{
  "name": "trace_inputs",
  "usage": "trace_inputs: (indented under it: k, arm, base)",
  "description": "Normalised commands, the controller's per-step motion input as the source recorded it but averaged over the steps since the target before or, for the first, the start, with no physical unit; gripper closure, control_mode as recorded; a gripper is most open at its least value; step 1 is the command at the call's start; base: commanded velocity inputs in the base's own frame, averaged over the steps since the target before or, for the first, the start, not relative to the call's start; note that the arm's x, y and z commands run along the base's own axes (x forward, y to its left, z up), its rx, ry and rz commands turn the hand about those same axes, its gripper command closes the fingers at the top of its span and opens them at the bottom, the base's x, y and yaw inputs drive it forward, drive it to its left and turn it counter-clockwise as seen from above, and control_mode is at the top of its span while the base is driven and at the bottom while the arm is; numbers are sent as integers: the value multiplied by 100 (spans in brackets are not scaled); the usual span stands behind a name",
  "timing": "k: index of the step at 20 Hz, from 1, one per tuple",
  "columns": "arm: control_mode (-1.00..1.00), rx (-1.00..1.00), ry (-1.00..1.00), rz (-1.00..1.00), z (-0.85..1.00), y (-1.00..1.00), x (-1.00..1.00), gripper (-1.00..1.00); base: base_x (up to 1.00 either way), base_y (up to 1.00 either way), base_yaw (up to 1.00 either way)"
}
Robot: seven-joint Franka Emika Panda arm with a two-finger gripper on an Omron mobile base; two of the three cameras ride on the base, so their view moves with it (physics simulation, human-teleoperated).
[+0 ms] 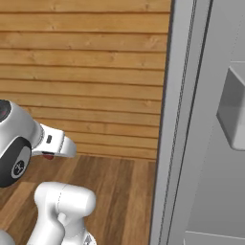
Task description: Take the strawberry from the fridge and place it on top of the pancake, located on the dining counter.
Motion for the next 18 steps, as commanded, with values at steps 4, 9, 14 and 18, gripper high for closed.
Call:
trace_inputs:
  k: [4, 9, 14, 18]
  arm:
    - [100, 0, 0, 0, 0, 0, 0, 100]
    - [100, 0, 0, 0, 0, 0, 0, 100]
    - [100, 0, 0, 0, 0, 0, 0, 100]
    - [100, 0, 0, 0, 0, 0, 0, 100]
  base:
    - [6, 100, -17]
    - [-26, 92, -6]
    - [-100, 6, 0]
    - [-100, 0, 0]
